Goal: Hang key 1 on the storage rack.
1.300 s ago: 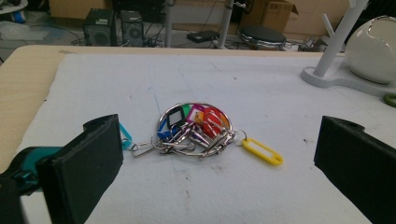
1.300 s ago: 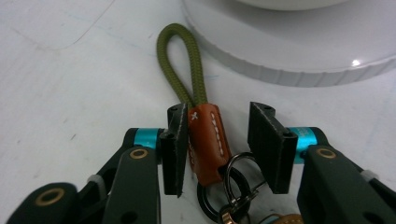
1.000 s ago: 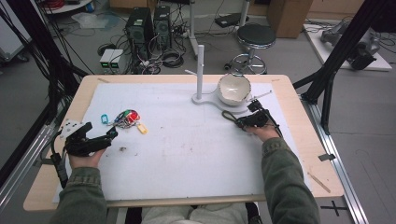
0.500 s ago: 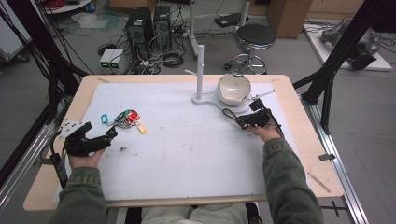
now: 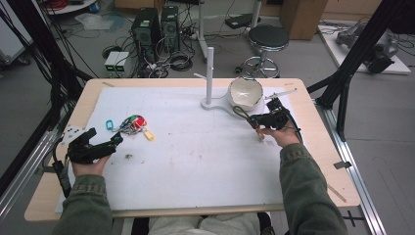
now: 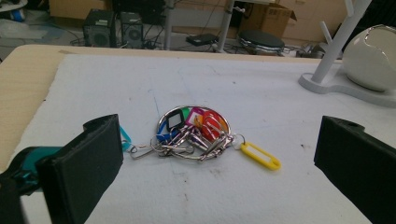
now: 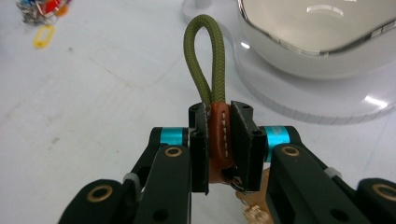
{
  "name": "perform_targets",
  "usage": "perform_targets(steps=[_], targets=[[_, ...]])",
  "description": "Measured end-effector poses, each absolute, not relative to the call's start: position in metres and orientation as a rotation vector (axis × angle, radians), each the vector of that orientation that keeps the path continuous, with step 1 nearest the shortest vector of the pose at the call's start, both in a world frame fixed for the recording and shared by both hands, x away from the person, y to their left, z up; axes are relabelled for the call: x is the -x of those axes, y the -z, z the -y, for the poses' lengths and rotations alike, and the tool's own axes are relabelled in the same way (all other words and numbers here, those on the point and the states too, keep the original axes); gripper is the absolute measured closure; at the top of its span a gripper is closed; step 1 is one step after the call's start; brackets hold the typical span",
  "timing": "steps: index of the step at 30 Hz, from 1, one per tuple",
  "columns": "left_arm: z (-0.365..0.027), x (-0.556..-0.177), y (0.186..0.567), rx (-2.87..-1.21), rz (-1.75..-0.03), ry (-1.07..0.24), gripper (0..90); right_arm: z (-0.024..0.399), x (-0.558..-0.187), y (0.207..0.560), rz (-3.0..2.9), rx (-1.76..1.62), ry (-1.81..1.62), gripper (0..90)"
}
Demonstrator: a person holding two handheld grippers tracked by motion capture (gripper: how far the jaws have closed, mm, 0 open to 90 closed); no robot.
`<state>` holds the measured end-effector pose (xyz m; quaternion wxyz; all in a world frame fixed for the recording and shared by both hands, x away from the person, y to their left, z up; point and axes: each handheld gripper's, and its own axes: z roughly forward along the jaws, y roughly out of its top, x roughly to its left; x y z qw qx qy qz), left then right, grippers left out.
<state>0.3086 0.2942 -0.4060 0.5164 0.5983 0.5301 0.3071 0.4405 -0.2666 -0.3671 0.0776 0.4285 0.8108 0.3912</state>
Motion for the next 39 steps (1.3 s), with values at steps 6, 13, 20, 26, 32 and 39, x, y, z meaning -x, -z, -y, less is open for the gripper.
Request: perform_targets(steps=[6, 13, 20, 26, 32, 39], targets=[[-0.294, -0.31, 0.406, -1.422, -1.272, -0.726, 1.7, 0.262, -0.438, 0.344, -2.411, -1.249, -1.187, 77.8], [-0.295, -0.311, 0.406, -1.414, -1.273, -0.719, 1.7, 0.257, -0.437, 0.32, -2.393, -1.216, -1.205, 77.6], [-0.295, -0.311, 0.407, -1.413, -1.274, -0.717, 1.7, 0.25, -0.437, 0.302, -2.385, -1.198, -1.224, 77.6], [-0.295, -0.311, 0.407, -1.405, -1.276, -0.715, 1.7, 0.24, -0.44, 0.288, -2.39, -1.167, -1.237, 77.6], [-0.295, -0.312, 0.407, -1.403, -1.275, -0.709, 1.7, 0.228, -0.443, 0.276, -2.394, -1.13, -1.248, 77.6], [-0.296, -0.312, 0.407, -1.406, -1.275, -0.705, 1.7, 0.213, -0.448, 0.261, -2.4, -1.116, -1.265, 77.6]])
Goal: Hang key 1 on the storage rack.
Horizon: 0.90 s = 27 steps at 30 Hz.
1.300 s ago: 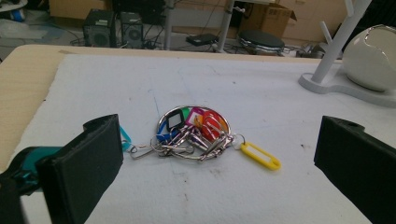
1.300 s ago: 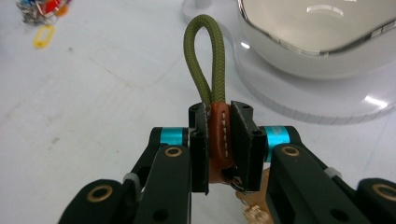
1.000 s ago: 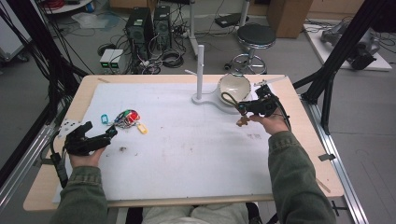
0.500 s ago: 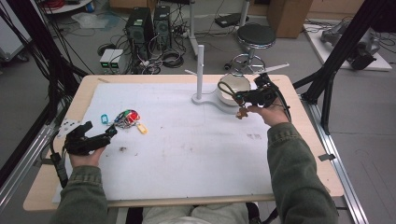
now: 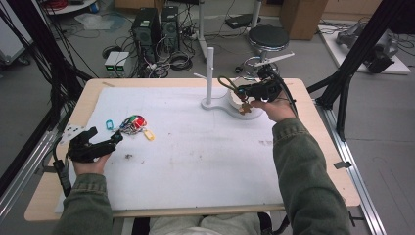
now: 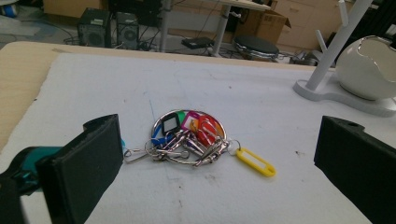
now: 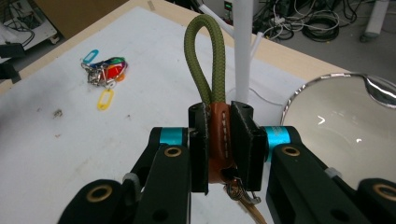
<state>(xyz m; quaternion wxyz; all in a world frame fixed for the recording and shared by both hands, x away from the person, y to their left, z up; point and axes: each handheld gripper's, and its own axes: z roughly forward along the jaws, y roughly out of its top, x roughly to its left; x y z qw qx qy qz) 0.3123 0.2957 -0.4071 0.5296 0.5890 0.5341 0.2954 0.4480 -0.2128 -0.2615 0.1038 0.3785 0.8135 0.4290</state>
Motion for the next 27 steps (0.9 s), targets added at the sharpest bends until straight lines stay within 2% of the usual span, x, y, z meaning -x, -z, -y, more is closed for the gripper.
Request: perform_targets(steps=[16, 27], targets=[[-0.297, -0.313, 0.407, -1.397, -1.277, -0.701, 1.7, 0.185, -0.459, 0.239, -2.37, -1.09, -1.28, 77.4], [-0.297, -0.312, 0.407, -1.396, -1.276, -0.703, 1.7, 0.18, -0.478, 0.249, -2.369, -1.172, -1.335, 77.3]])
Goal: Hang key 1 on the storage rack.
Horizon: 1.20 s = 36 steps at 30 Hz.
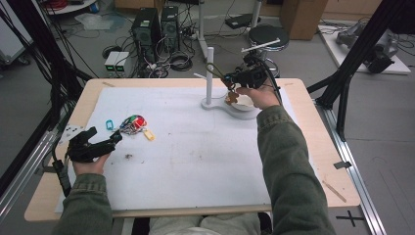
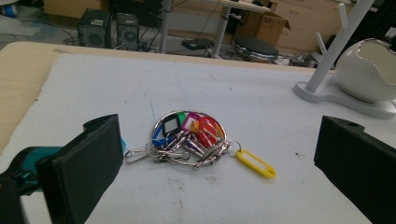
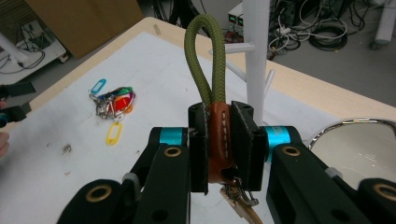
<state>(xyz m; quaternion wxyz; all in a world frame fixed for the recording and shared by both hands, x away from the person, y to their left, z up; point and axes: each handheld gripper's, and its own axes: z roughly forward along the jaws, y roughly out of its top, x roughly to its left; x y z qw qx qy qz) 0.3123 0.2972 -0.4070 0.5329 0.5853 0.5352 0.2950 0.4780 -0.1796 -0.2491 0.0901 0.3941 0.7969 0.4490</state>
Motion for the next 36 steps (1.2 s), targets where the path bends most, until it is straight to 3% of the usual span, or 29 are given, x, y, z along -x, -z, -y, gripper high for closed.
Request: perform_targets(steps=[36], targets=[[-0.299, -0.316, 0.408, -1.386, -1.277, -0.698, 1.7, 0.161, -0.516, 0.291, -2.304, -1.248, -1.251, 76.8]])
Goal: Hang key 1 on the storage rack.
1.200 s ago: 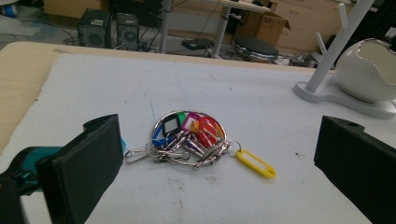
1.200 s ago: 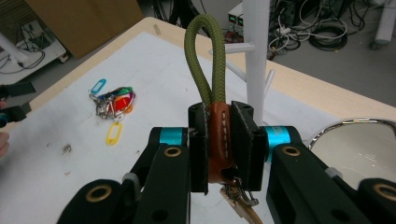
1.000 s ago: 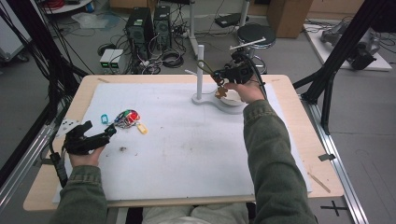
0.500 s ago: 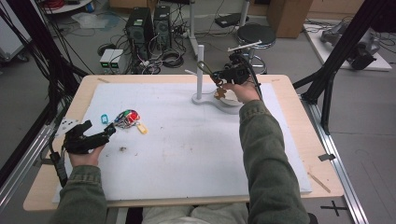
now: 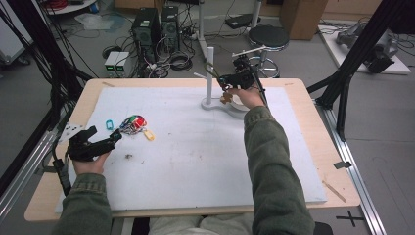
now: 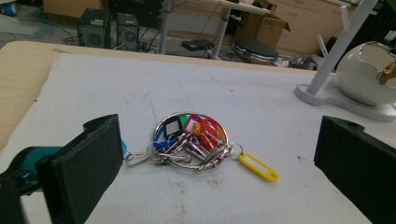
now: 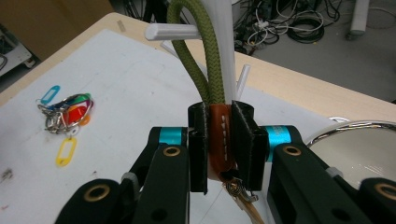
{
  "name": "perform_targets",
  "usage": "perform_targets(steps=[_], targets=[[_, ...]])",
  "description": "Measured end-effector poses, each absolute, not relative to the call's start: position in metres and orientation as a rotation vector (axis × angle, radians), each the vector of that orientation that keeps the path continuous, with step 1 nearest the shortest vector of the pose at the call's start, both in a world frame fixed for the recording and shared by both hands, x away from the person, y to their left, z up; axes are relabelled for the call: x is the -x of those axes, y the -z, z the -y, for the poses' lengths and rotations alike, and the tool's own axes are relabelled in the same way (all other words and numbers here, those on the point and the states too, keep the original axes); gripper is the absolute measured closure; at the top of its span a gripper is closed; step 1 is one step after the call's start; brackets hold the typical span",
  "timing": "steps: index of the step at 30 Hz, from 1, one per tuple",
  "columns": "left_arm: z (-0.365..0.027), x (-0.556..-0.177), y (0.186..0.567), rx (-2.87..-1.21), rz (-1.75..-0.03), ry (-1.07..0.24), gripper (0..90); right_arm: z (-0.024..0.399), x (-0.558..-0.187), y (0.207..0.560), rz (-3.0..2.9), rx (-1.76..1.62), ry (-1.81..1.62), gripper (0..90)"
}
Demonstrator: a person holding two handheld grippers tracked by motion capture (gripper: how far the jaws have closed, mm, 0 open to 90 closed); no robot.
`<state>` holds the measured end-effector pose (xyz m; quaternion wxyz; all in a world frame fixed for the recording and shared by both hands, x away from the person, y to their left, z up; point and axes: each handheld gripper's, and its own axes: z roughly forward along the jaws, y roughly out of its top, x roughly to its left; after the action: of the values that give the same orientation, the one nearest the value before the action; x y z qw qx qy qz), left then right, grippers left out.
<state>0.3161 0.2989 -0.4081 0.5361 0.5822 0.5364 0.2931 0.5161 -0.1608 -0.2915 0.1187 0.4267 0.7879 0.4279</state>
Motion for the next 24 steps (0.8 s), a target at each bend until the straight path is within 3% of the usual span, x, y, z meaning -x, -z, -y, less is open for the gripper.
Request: perform_targets(steps=[10, 14, 24], targets=[[-0.299, -0.315, 0.408, -1.396, -1.278, -0.7, 1.7, 0.149, -0.519, 0.301, -2.32, -1.235, -1.258, 75.7], [-0.299, -0.315, 0.408, -1.396, -1.279, -0.699, 1.7, 0.149, -0.515, 0.297, -2.314, -1.213, -1.263, 68.3], [-0.298, -0.314, 0.408, -1.408, -1.285, -0.692, 1.7, 0.161, -0.503, 0.283, -2.291, -1.211, -1.199, 39.6]])
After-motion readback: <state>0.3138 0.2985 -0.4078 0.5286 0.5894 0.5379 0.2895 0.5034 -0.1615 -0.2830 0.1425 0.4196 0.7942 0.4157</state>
